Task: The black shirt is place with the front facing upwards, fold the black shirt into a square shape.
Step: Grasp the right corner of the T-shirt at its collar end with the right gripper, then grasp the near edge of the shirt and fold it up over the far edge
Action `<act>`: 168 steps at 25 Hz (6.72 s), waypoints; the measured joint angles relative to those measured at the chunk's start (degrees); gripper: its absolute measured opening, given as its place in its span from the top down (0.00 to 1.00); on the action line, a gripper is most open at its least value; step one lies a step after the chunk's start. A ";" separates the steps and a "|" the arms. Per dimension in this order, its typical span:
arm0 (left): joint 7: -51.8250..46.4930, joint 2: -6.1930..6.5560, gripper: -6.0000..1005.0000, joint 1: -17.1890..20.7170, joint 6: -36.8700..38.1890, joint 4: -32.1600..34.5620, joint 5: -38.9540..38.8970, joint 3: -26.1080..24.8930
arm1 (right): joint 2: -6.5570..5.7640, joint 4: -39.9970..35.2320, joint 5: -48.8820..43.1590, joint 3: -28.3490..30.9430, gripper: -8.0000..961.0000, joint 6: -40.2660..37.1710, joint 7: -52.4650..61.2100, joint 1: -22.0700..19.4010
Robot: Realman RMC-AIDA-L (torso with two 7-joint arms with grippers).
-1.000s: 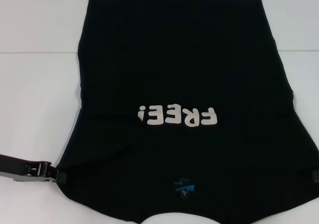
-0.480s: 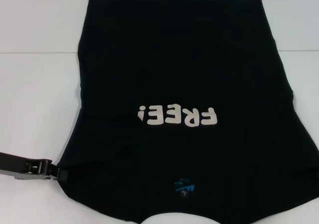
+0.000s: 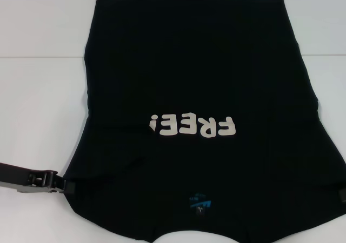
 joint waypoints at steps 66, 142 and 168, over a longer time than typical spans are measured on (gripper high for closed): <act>0.26 0.34 0.97 -0.43 0.57 0.00 -1.56 -0.16 | 1.41 0.30 -1.60 -1.15 0.23 1.09 0.39 0.97; 0.86 0.90 0.97 0.49 5.75 0.08 -1.34 -2.19 | 1.38 -1.16 -2.69 -1.64 0.93 -8.96 -5.16 3.74; 5.17 1.48 0.97 -0.55 21.74 -1.05 3.27 -3.73 | 3.16 0.28 -2.74 -0.38 0.93 -18.11 -13.62 0.65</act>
